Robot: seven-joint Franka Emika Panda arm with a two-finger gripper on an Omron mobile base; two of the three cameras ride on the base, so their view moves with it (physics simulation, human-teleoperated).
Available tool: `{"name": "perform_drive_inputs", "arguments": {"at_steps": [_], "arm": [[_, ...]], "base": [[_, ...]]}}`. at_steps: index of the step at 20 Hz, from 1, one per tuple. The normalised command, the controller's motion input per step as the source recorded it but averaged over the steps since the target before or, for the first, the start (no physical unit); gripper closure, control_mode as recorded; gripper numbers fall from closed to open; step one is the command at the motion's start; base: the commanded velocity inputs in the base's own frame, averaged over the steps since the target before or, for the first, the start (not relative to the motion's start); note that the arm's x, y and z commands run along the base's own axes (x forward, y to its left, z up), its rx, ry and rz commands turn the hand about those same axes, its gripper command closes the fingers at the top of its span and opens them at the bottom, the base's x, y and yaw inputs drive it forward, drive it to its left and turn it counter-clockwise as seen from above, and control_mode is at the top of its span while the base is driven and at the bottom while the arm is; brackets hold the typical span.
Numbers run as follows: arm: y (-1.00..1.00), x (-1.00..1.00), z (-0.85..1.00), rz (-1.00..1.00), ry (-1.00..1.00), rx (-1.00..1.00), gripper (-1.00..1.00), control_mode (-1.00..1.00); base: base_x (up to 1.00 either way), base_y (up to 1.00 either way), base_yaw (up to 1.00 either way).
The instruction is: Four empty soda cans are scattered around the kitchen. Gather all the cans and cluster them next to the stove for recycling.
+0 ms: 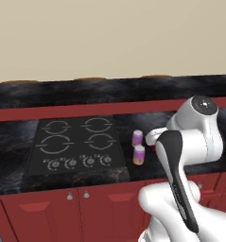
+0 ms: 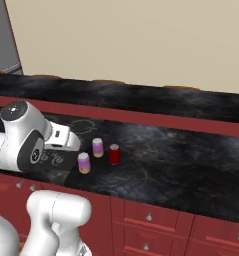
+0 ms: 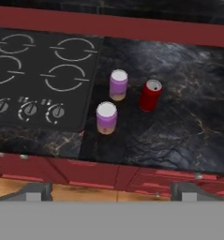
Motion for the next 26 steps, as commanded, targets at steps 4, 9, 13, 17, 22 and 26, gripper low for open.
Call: {"name": "perform_drive_inputs", "arguments": {"at_steps": [4,9,13,17,22,26], "arm": [[0.0,0.0,0.0,0.0,0.0,0.0,-1.0,1.0],[0.0,0.0,0.0,0.0,0.0,0.0,-1.0,1.0],[0.0,0.0,0.0,0.0,0.0,0.0,-1.0,1.0],[0.0,0.0,0.0,0.0,0.0,0.0,-1.0,1.0],[0.0,0.0,0.0,0.0,0.0,0.0,-1.0,1.0],[0.0,0.0,0.0,0.0,0.0,0.0,-1.0,1.0]], "base": [[-0.21,-0.23,-0.26],[-0.07,-0.14,-0.38],[0.0,0.0,-0.5],[0.0,0.0,-0.5],[0.0,0.0,-0.5],[0.0,0.0,-0.5]]}}
